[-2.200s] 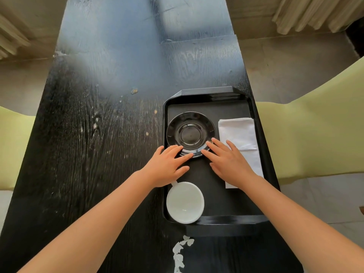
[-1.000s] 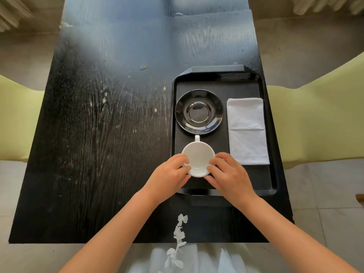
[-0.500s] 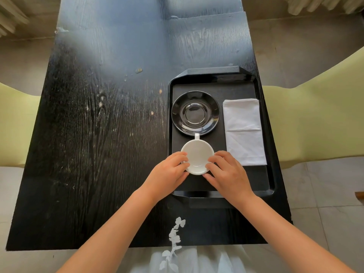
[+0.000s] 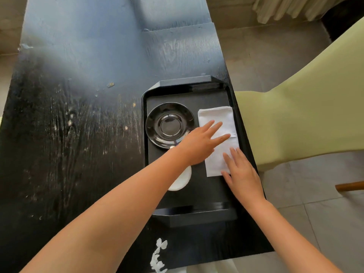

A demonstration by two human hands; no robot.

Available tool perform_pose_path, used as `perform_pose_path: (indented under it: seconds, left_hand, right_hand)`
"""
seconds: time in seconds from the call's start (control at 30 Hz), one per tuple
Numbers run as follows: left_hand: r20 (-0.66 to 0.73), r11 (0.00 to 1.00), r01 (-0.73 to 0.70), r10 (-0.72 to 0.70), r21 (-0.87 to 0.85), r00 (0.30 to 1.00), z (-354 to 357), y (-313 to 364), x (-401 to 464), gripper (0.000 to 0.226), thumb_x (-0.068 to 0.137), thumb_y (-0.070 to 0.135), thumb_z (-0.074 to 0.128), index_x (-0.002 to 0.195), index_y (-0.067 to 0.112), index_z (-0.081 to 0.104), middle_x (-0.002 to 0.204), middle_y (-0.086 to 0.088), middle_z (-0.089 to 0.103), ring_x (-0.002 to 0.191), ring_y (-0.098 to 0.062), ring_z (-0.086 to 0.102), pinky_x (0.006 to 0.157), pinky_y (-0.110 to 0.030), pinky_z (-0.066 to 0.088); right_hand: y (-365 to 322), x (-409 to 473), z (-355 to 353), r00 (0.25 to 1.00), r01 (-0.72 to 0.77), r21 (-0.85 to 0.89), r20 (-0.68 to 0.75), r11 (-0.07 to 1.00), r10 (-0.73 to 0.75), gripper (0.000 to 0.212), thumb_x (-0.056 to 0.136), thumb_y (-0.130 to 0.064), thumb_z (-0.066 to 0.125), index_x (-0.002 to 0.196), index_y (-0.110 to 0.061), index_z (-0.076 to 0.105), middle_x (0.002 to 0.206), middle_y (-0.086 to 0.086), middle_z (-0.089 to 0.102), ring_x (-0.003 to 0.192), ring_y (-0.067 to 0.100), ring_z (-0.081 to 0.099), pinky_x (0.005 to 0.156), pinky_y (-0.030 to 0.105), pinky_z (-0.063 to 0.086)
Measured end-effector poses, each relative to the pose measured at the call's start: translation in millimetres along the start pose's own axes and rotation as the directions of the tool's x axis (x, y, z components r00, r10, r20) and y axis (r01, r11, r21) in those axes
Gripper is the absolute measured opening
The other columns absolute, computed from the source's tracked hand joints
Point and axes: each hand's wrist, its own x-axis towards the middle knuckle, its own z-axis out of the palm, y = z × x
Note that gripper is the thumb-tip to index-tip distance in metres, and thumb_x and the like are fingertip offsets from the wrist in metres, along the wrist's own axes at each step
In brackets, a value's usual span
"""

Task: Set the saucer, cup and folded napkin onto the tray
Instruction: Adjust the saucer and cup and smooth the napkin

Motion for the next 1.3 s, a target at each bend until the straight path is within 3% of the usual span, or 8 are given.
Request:
perform_pose_path:
  seconds: [0.17, 0.47, 0.63, 0.8, 0.97, 1.3]
  left_hand:
    - [0.192, 0.993, -0.08, 0.061, 0.09, 0.979, 17.2, 2.3, 38.1, 0.064, 0.095, 0.024, 0.05, 0.149, 0.027, 0.015, 0.159, -0.013, 0.004, 0.145, -0.032, 0.003, 0.114, -0.045, 0.023]
    - [0.176, 0.993, -0.108, 0.097, 0.056, 0.98, 18.0, -5.9, 30.4, 0.065, 0.091, 0.019, 0.056, 0.147, 0.025, 0.024, 0.157, -0.013, 0.014, 0.142, -0.029, 0.015, 0.105, -0.042, 0.036]
    - [0.195, 0.989, -0.127, 0.111, 0.072, 0.975, 17.0, -11.5, 24.4, 0.069, 0.089, 0.022, 0.06, 0.147, 0.025, 0.023, 0.157, -0.013, 0.013, 0.142, -0.029, 0.015, 0.102, -0.04, 0.039]
    - [0.186, 0.991, -0.123, 0.111, 0.054, 0.976, 18.3, -12.1, 20.6, 0.069, 0.089, 0.02, 0.06, 0.147, 0.024, 0.023, 0.157, -0.013, 0.014, 0.142, -0.029, 0.015, 0.102, -0.039, 0.04]
    - [0.183, 0.994, -0.107, 0.101, 0.022, 0.978, 19.7, -12.1, 19.8, 0.069, 0.089, 0.018, 0.059, 0.147, 0.025, 0.022, 0.158, -0.012, 0.012, 0.143, -0.029, 0.012, 0.104, -0.039, 0.039]
    - [0.19, 0.997, -0.079, 0.08, -0.013, 0.978, 21.2, -9.7, 16.4, 0.067, 0.091, 0.017, 0.058, 0.147, 0.024, 0.023, 0.158, -0.012, 0.01, 0.144, -0.029, 0.007, 0.11, -0.041, 0.031]
  right_hand:
    - [4.7, 2.4, 6.3, 1.0, -0.002, 0.017, 0.026, 1.0, 0.002, 0.051, 0.089, -0.017, 0.061, 0.135, -0.003, 0.044, 0.146, 0.02, 0.039, 0.139, 0.031, 0.029, 0.108, 0.045, 0.038]
    - [-8.4, 1.5, 5.9, 1.0, -0.006, 0.011, 0.016, 1.0, 0.006, 0.053, 0.073, -0.016, 0.079, 0.121, -0.001, 0.059, 0.13, 0.023, 0.057, 0.125, 0.035, 0.05, 0.091, 0.047, 0.051]
    - [-22.3, -0.9, 7.6, 0.999, -0.038, -0.005, 0.021, 0.999, 0.038, 0.055, 0.072, -0.019, 0.08, 0.12, -0.002, 0.06, 0.13, 0.024, 0.057, 0.124, 0.035, 0.05, 0.092, 0.044, 0.05]
    - [-28.3, -0.6, 8.3, 0.998, -0.048, 0.0, 0.045, 0.999, 0.048, 0.054, 0.081, -0.021, 0.072, 0.129, -0.004, 0.052, 0.139, 0.022, 0.048, 0.133, 0.033, 0.04, 0.1, 0.043, 0.044]
    - [-25.3, 0.4, 3.2, 0.997, -0.045, -0.03, 0.061, 0.999, 0.047, 0.056, 0.073, -0.022, 0.08, 0.122, -0.004, 0.059, 0.131, 0.022, 0.057, 0.125, 0.033, 0.05, 0.093, 0.044, 0.05]
    - [-22.7, -0.9, 4.7, 0.997, -0.046, 0.0, 0.062, 0.999, 0.046, 0.055, 0.075, -0.021, 0.078, 0.124, -0.005, 0.058, 0.134, 0.021, 0.054, 0.128, 0.033, 0.047, 0.097, 0.044, 0.046]
